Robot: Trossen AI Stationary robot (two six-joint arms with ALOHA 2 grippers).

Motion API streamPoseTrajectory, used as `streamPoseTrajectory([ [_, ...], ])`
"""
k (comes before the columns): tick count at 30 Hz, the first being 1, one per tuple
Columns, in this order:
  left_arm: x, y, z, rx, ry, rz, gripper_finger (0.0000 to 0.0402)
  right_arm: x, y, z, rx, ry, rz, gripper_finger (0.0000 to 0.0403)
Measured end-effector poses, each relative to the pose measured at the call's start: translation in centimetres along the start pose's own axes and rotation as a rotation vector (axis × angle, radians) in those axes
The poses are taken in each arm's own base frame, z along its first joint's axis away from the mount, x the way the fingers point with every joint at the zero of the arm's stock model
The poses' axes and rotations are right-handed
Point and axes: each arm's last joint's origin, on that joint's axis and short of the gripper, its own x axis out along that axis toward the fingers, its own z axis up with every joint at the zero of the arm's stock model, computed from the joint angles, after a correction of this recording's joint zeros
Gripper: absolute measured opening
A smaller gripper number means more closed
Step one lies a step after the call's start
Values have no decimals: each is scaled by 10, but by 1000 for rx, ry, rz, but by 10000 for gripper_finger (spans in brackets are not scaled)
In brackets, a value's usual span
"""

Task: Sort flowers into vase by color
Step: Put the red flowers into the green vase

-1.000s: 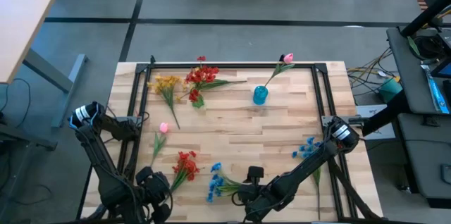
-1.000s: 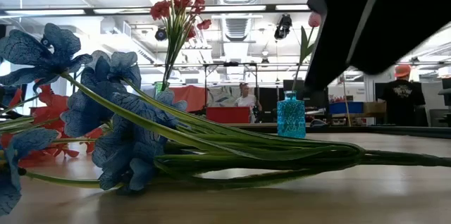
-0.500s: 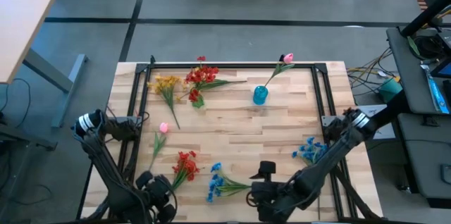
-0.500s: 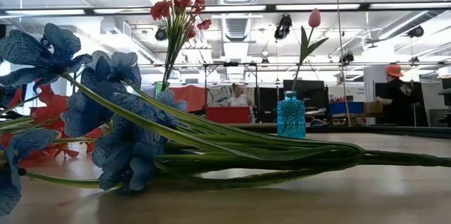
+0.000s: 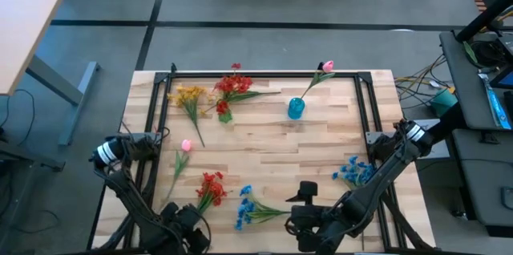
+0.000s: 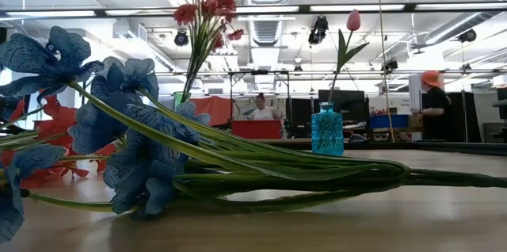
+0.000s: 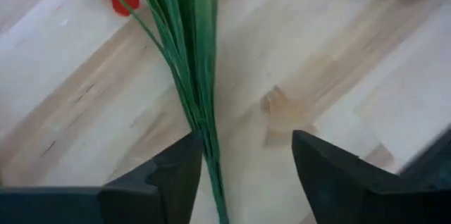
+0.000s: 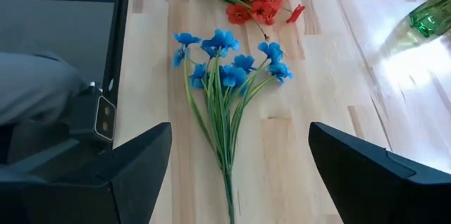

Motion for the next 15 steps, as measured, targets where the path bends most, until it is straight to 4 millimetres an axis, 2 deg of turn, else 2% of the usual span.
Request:
streamPoseTrajectory([
  [8, 29, -1, 5, 7, 7, 136, 252, 1, 0, -1, 0, 2, 0, 327],
  [15, 34, -3, 6, 22, 5, 145, 247, 2, 0, -1, 2, -1, 2, 327],
])
